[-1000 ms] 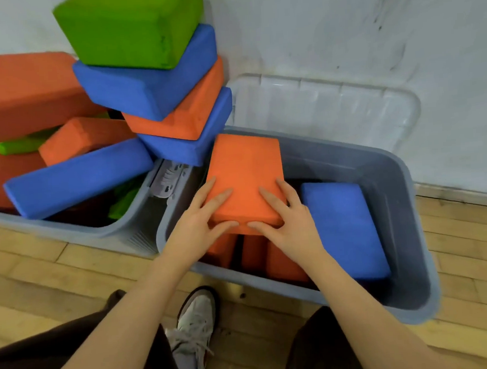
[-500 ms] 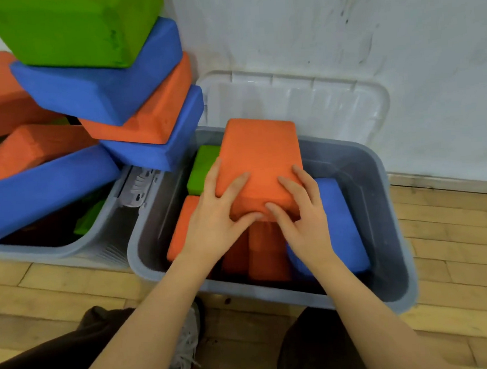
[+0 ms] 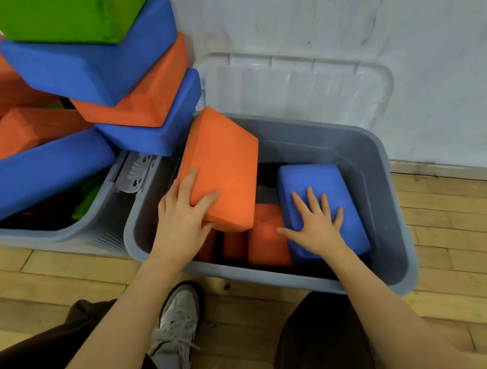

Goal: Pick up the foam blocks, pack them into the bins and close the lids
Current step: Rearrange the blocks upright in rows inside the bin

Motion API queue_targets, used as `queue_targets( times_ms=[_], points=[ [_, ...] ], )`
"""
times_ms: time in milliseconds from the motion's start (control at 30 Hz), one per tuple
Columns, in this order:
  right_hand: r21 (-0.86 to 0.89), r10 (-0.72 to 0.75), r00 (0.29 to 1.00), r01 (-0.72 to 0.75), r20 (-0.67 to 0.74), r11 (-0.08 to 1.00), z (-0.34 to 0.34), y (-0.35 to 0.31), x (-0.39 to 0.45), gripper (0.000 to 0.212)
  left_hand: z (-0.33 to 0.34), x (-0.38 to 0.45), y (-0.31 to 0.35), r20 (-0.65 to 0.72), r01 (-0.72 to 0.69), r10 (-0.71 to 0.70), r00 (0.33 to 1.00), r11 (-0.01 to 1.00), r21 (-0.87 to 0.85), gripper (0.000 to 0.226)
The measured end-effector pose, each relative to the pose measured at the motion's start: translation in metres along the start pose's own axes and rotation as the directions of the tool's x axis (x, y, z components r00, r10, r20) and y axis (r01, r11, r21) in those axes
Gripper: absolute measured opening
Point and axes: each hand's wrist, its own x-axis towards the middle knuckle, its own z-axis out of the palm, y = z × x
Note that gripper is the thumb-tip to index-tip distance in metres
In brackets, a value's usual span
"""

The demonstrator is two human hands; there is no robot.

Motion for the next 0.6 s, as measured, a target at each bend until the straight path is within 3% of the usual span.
queue_targets(
  times_ms=[133, 233, 333, 500, 600],
  points=[
    [0.112, 0.051, 0.992, -0.038, -0.114, 0.993, -0.004, -0.004, 0.006, 0.064, -0.003, 0.009, 0.007, -0.011, 0.082, -0.082, 0.997, 0.997, 0.008, 0.063],
    [0.229, 0.099, 0.978, -0.054, -0.186, 0.972, -0.009, 0.005, 0.004, 0.055, -0.002, 0.011, 0.016, -0.013, 0.213, -0.214, 0.977, 0.976, -0.036, 0.087],
    [0.128, 0.05, 0.983, -0.028, -0.174, 0.991, -0.006, 0.002, 0.001, 0.053, -0.002, 0.013, 0.022, 0.008, 0.298, -0.298, 0.955, 0.954, -0.014, 0.108],
    [0.058, 0.032, 0.985, -0.022, -0.171, 0.998, -0.01, -0.006, -0.002, 0.048, 0.003, 0.011, 0.028, -0.094, 0.104, -0.107, 0.99, 0.994, -0.03, 0.095],
    [0.05, 0.055, 0.998, -0.053, -0.04, 0.997, -0.011, 0.0, -0.008, 0.059, -0.001, 0.009, 0.037, -0.168, 0.03, -0.042, 0.985, 0.997, -0.071, 0.086]
  ],
)
